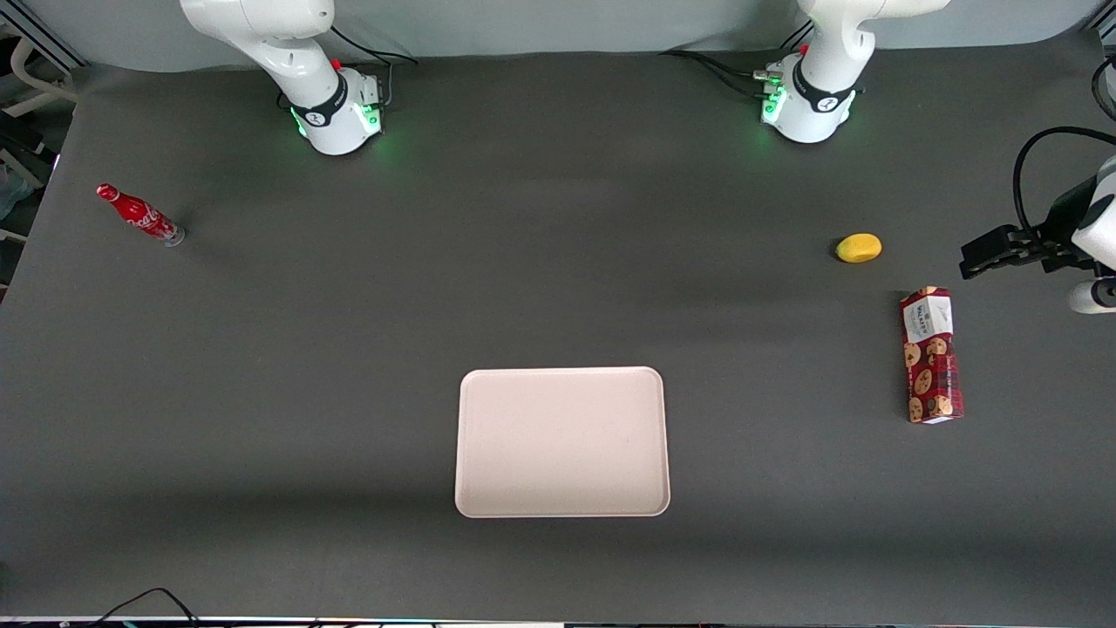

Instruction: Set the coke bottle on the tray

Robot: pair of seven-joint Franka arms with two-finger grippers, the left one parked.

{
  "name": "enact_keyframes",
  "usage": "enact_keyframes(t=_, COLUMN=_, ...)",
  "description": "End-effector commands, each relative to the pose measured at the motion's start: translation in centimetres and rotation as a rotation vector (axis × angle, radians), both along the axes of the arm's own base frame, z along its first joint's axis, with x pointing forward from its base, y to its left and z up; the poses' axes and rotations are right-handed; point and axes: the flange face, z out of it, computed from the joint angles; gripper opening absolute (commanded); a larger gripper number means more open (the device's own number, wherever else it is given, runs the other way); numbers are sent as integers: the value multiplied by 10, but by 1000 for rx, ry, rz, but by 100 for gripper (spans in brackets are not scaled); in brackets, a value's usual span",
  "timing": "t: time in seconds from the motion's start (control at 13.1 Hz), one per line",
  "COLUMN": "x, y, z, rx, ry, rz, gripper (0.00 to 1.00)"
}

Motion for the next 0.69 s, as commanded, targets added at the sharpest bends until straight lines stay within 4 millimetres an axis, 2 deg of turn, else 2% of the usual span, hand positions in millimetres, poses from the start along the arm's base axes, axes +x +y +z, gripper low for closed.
enact_keyframes(t=0.0, x=-4, y=10, z=-32, rx=1, ry=-17, rz=4, gripper=100)
enact_keyframes(t=0.23, x=-6, y=18, z=-63, rx=18, ry=-18, rz=-9, gripper=100)
enact_keyframes(t=0.46, x=-21, y=3, z=-80, rx=-48, ry=46, rz=18, gripper=100)
enact_keyframes(t=0.61, x=-41, y=-15, z=-100, rx=-47, ry=20, rz=-15, gripper=100)
